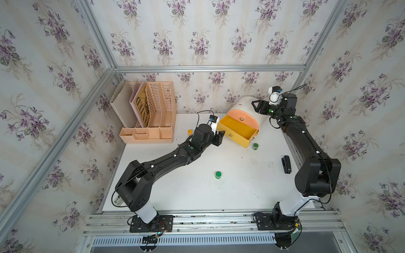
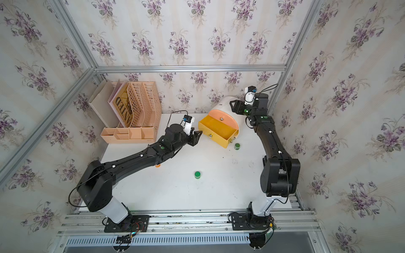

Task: Put the paint cans in the drawer according to color
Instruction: Pick up the paint can at the center of the board.

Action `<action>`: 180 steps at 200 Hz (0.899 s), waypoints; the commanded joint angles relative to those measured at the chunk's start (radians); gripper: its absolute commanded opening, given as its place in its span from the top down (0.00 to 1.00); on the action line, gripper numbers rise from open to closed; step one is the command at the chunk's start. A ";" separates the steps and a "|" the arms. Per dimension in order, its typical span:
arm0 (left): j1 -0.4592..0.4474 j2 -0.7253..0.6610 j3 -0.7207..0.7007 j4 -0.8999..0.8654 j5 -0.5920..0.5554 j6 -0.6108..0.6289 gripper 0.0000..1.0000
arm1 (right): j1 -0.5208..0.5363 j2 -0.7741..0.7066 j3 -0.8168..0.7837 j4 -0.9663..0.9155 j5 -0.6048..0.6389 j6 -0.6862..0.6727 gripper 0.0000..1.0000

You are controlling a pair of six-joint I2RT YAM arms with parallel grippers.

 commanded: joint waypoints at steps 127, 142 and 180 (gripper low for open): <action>0.140 -0.512 -0.020 -0.821 -0.137 -0.063 0.43 | 0.239 -0.166 0.099 -0.338 0.223 0.128 0.28; 0.155 -0.542 -0.025 -0.857 -0.137 -0.073 0.41 | 0.300 -0.187 0.102 -0.356 0.263 0.145 0.29; 0.204 -0.597 -0.037 -0.963 -0.137 -0.090 0.39 | 0.504 -0.190 0.101 -0.400 0.370 0.165 0.30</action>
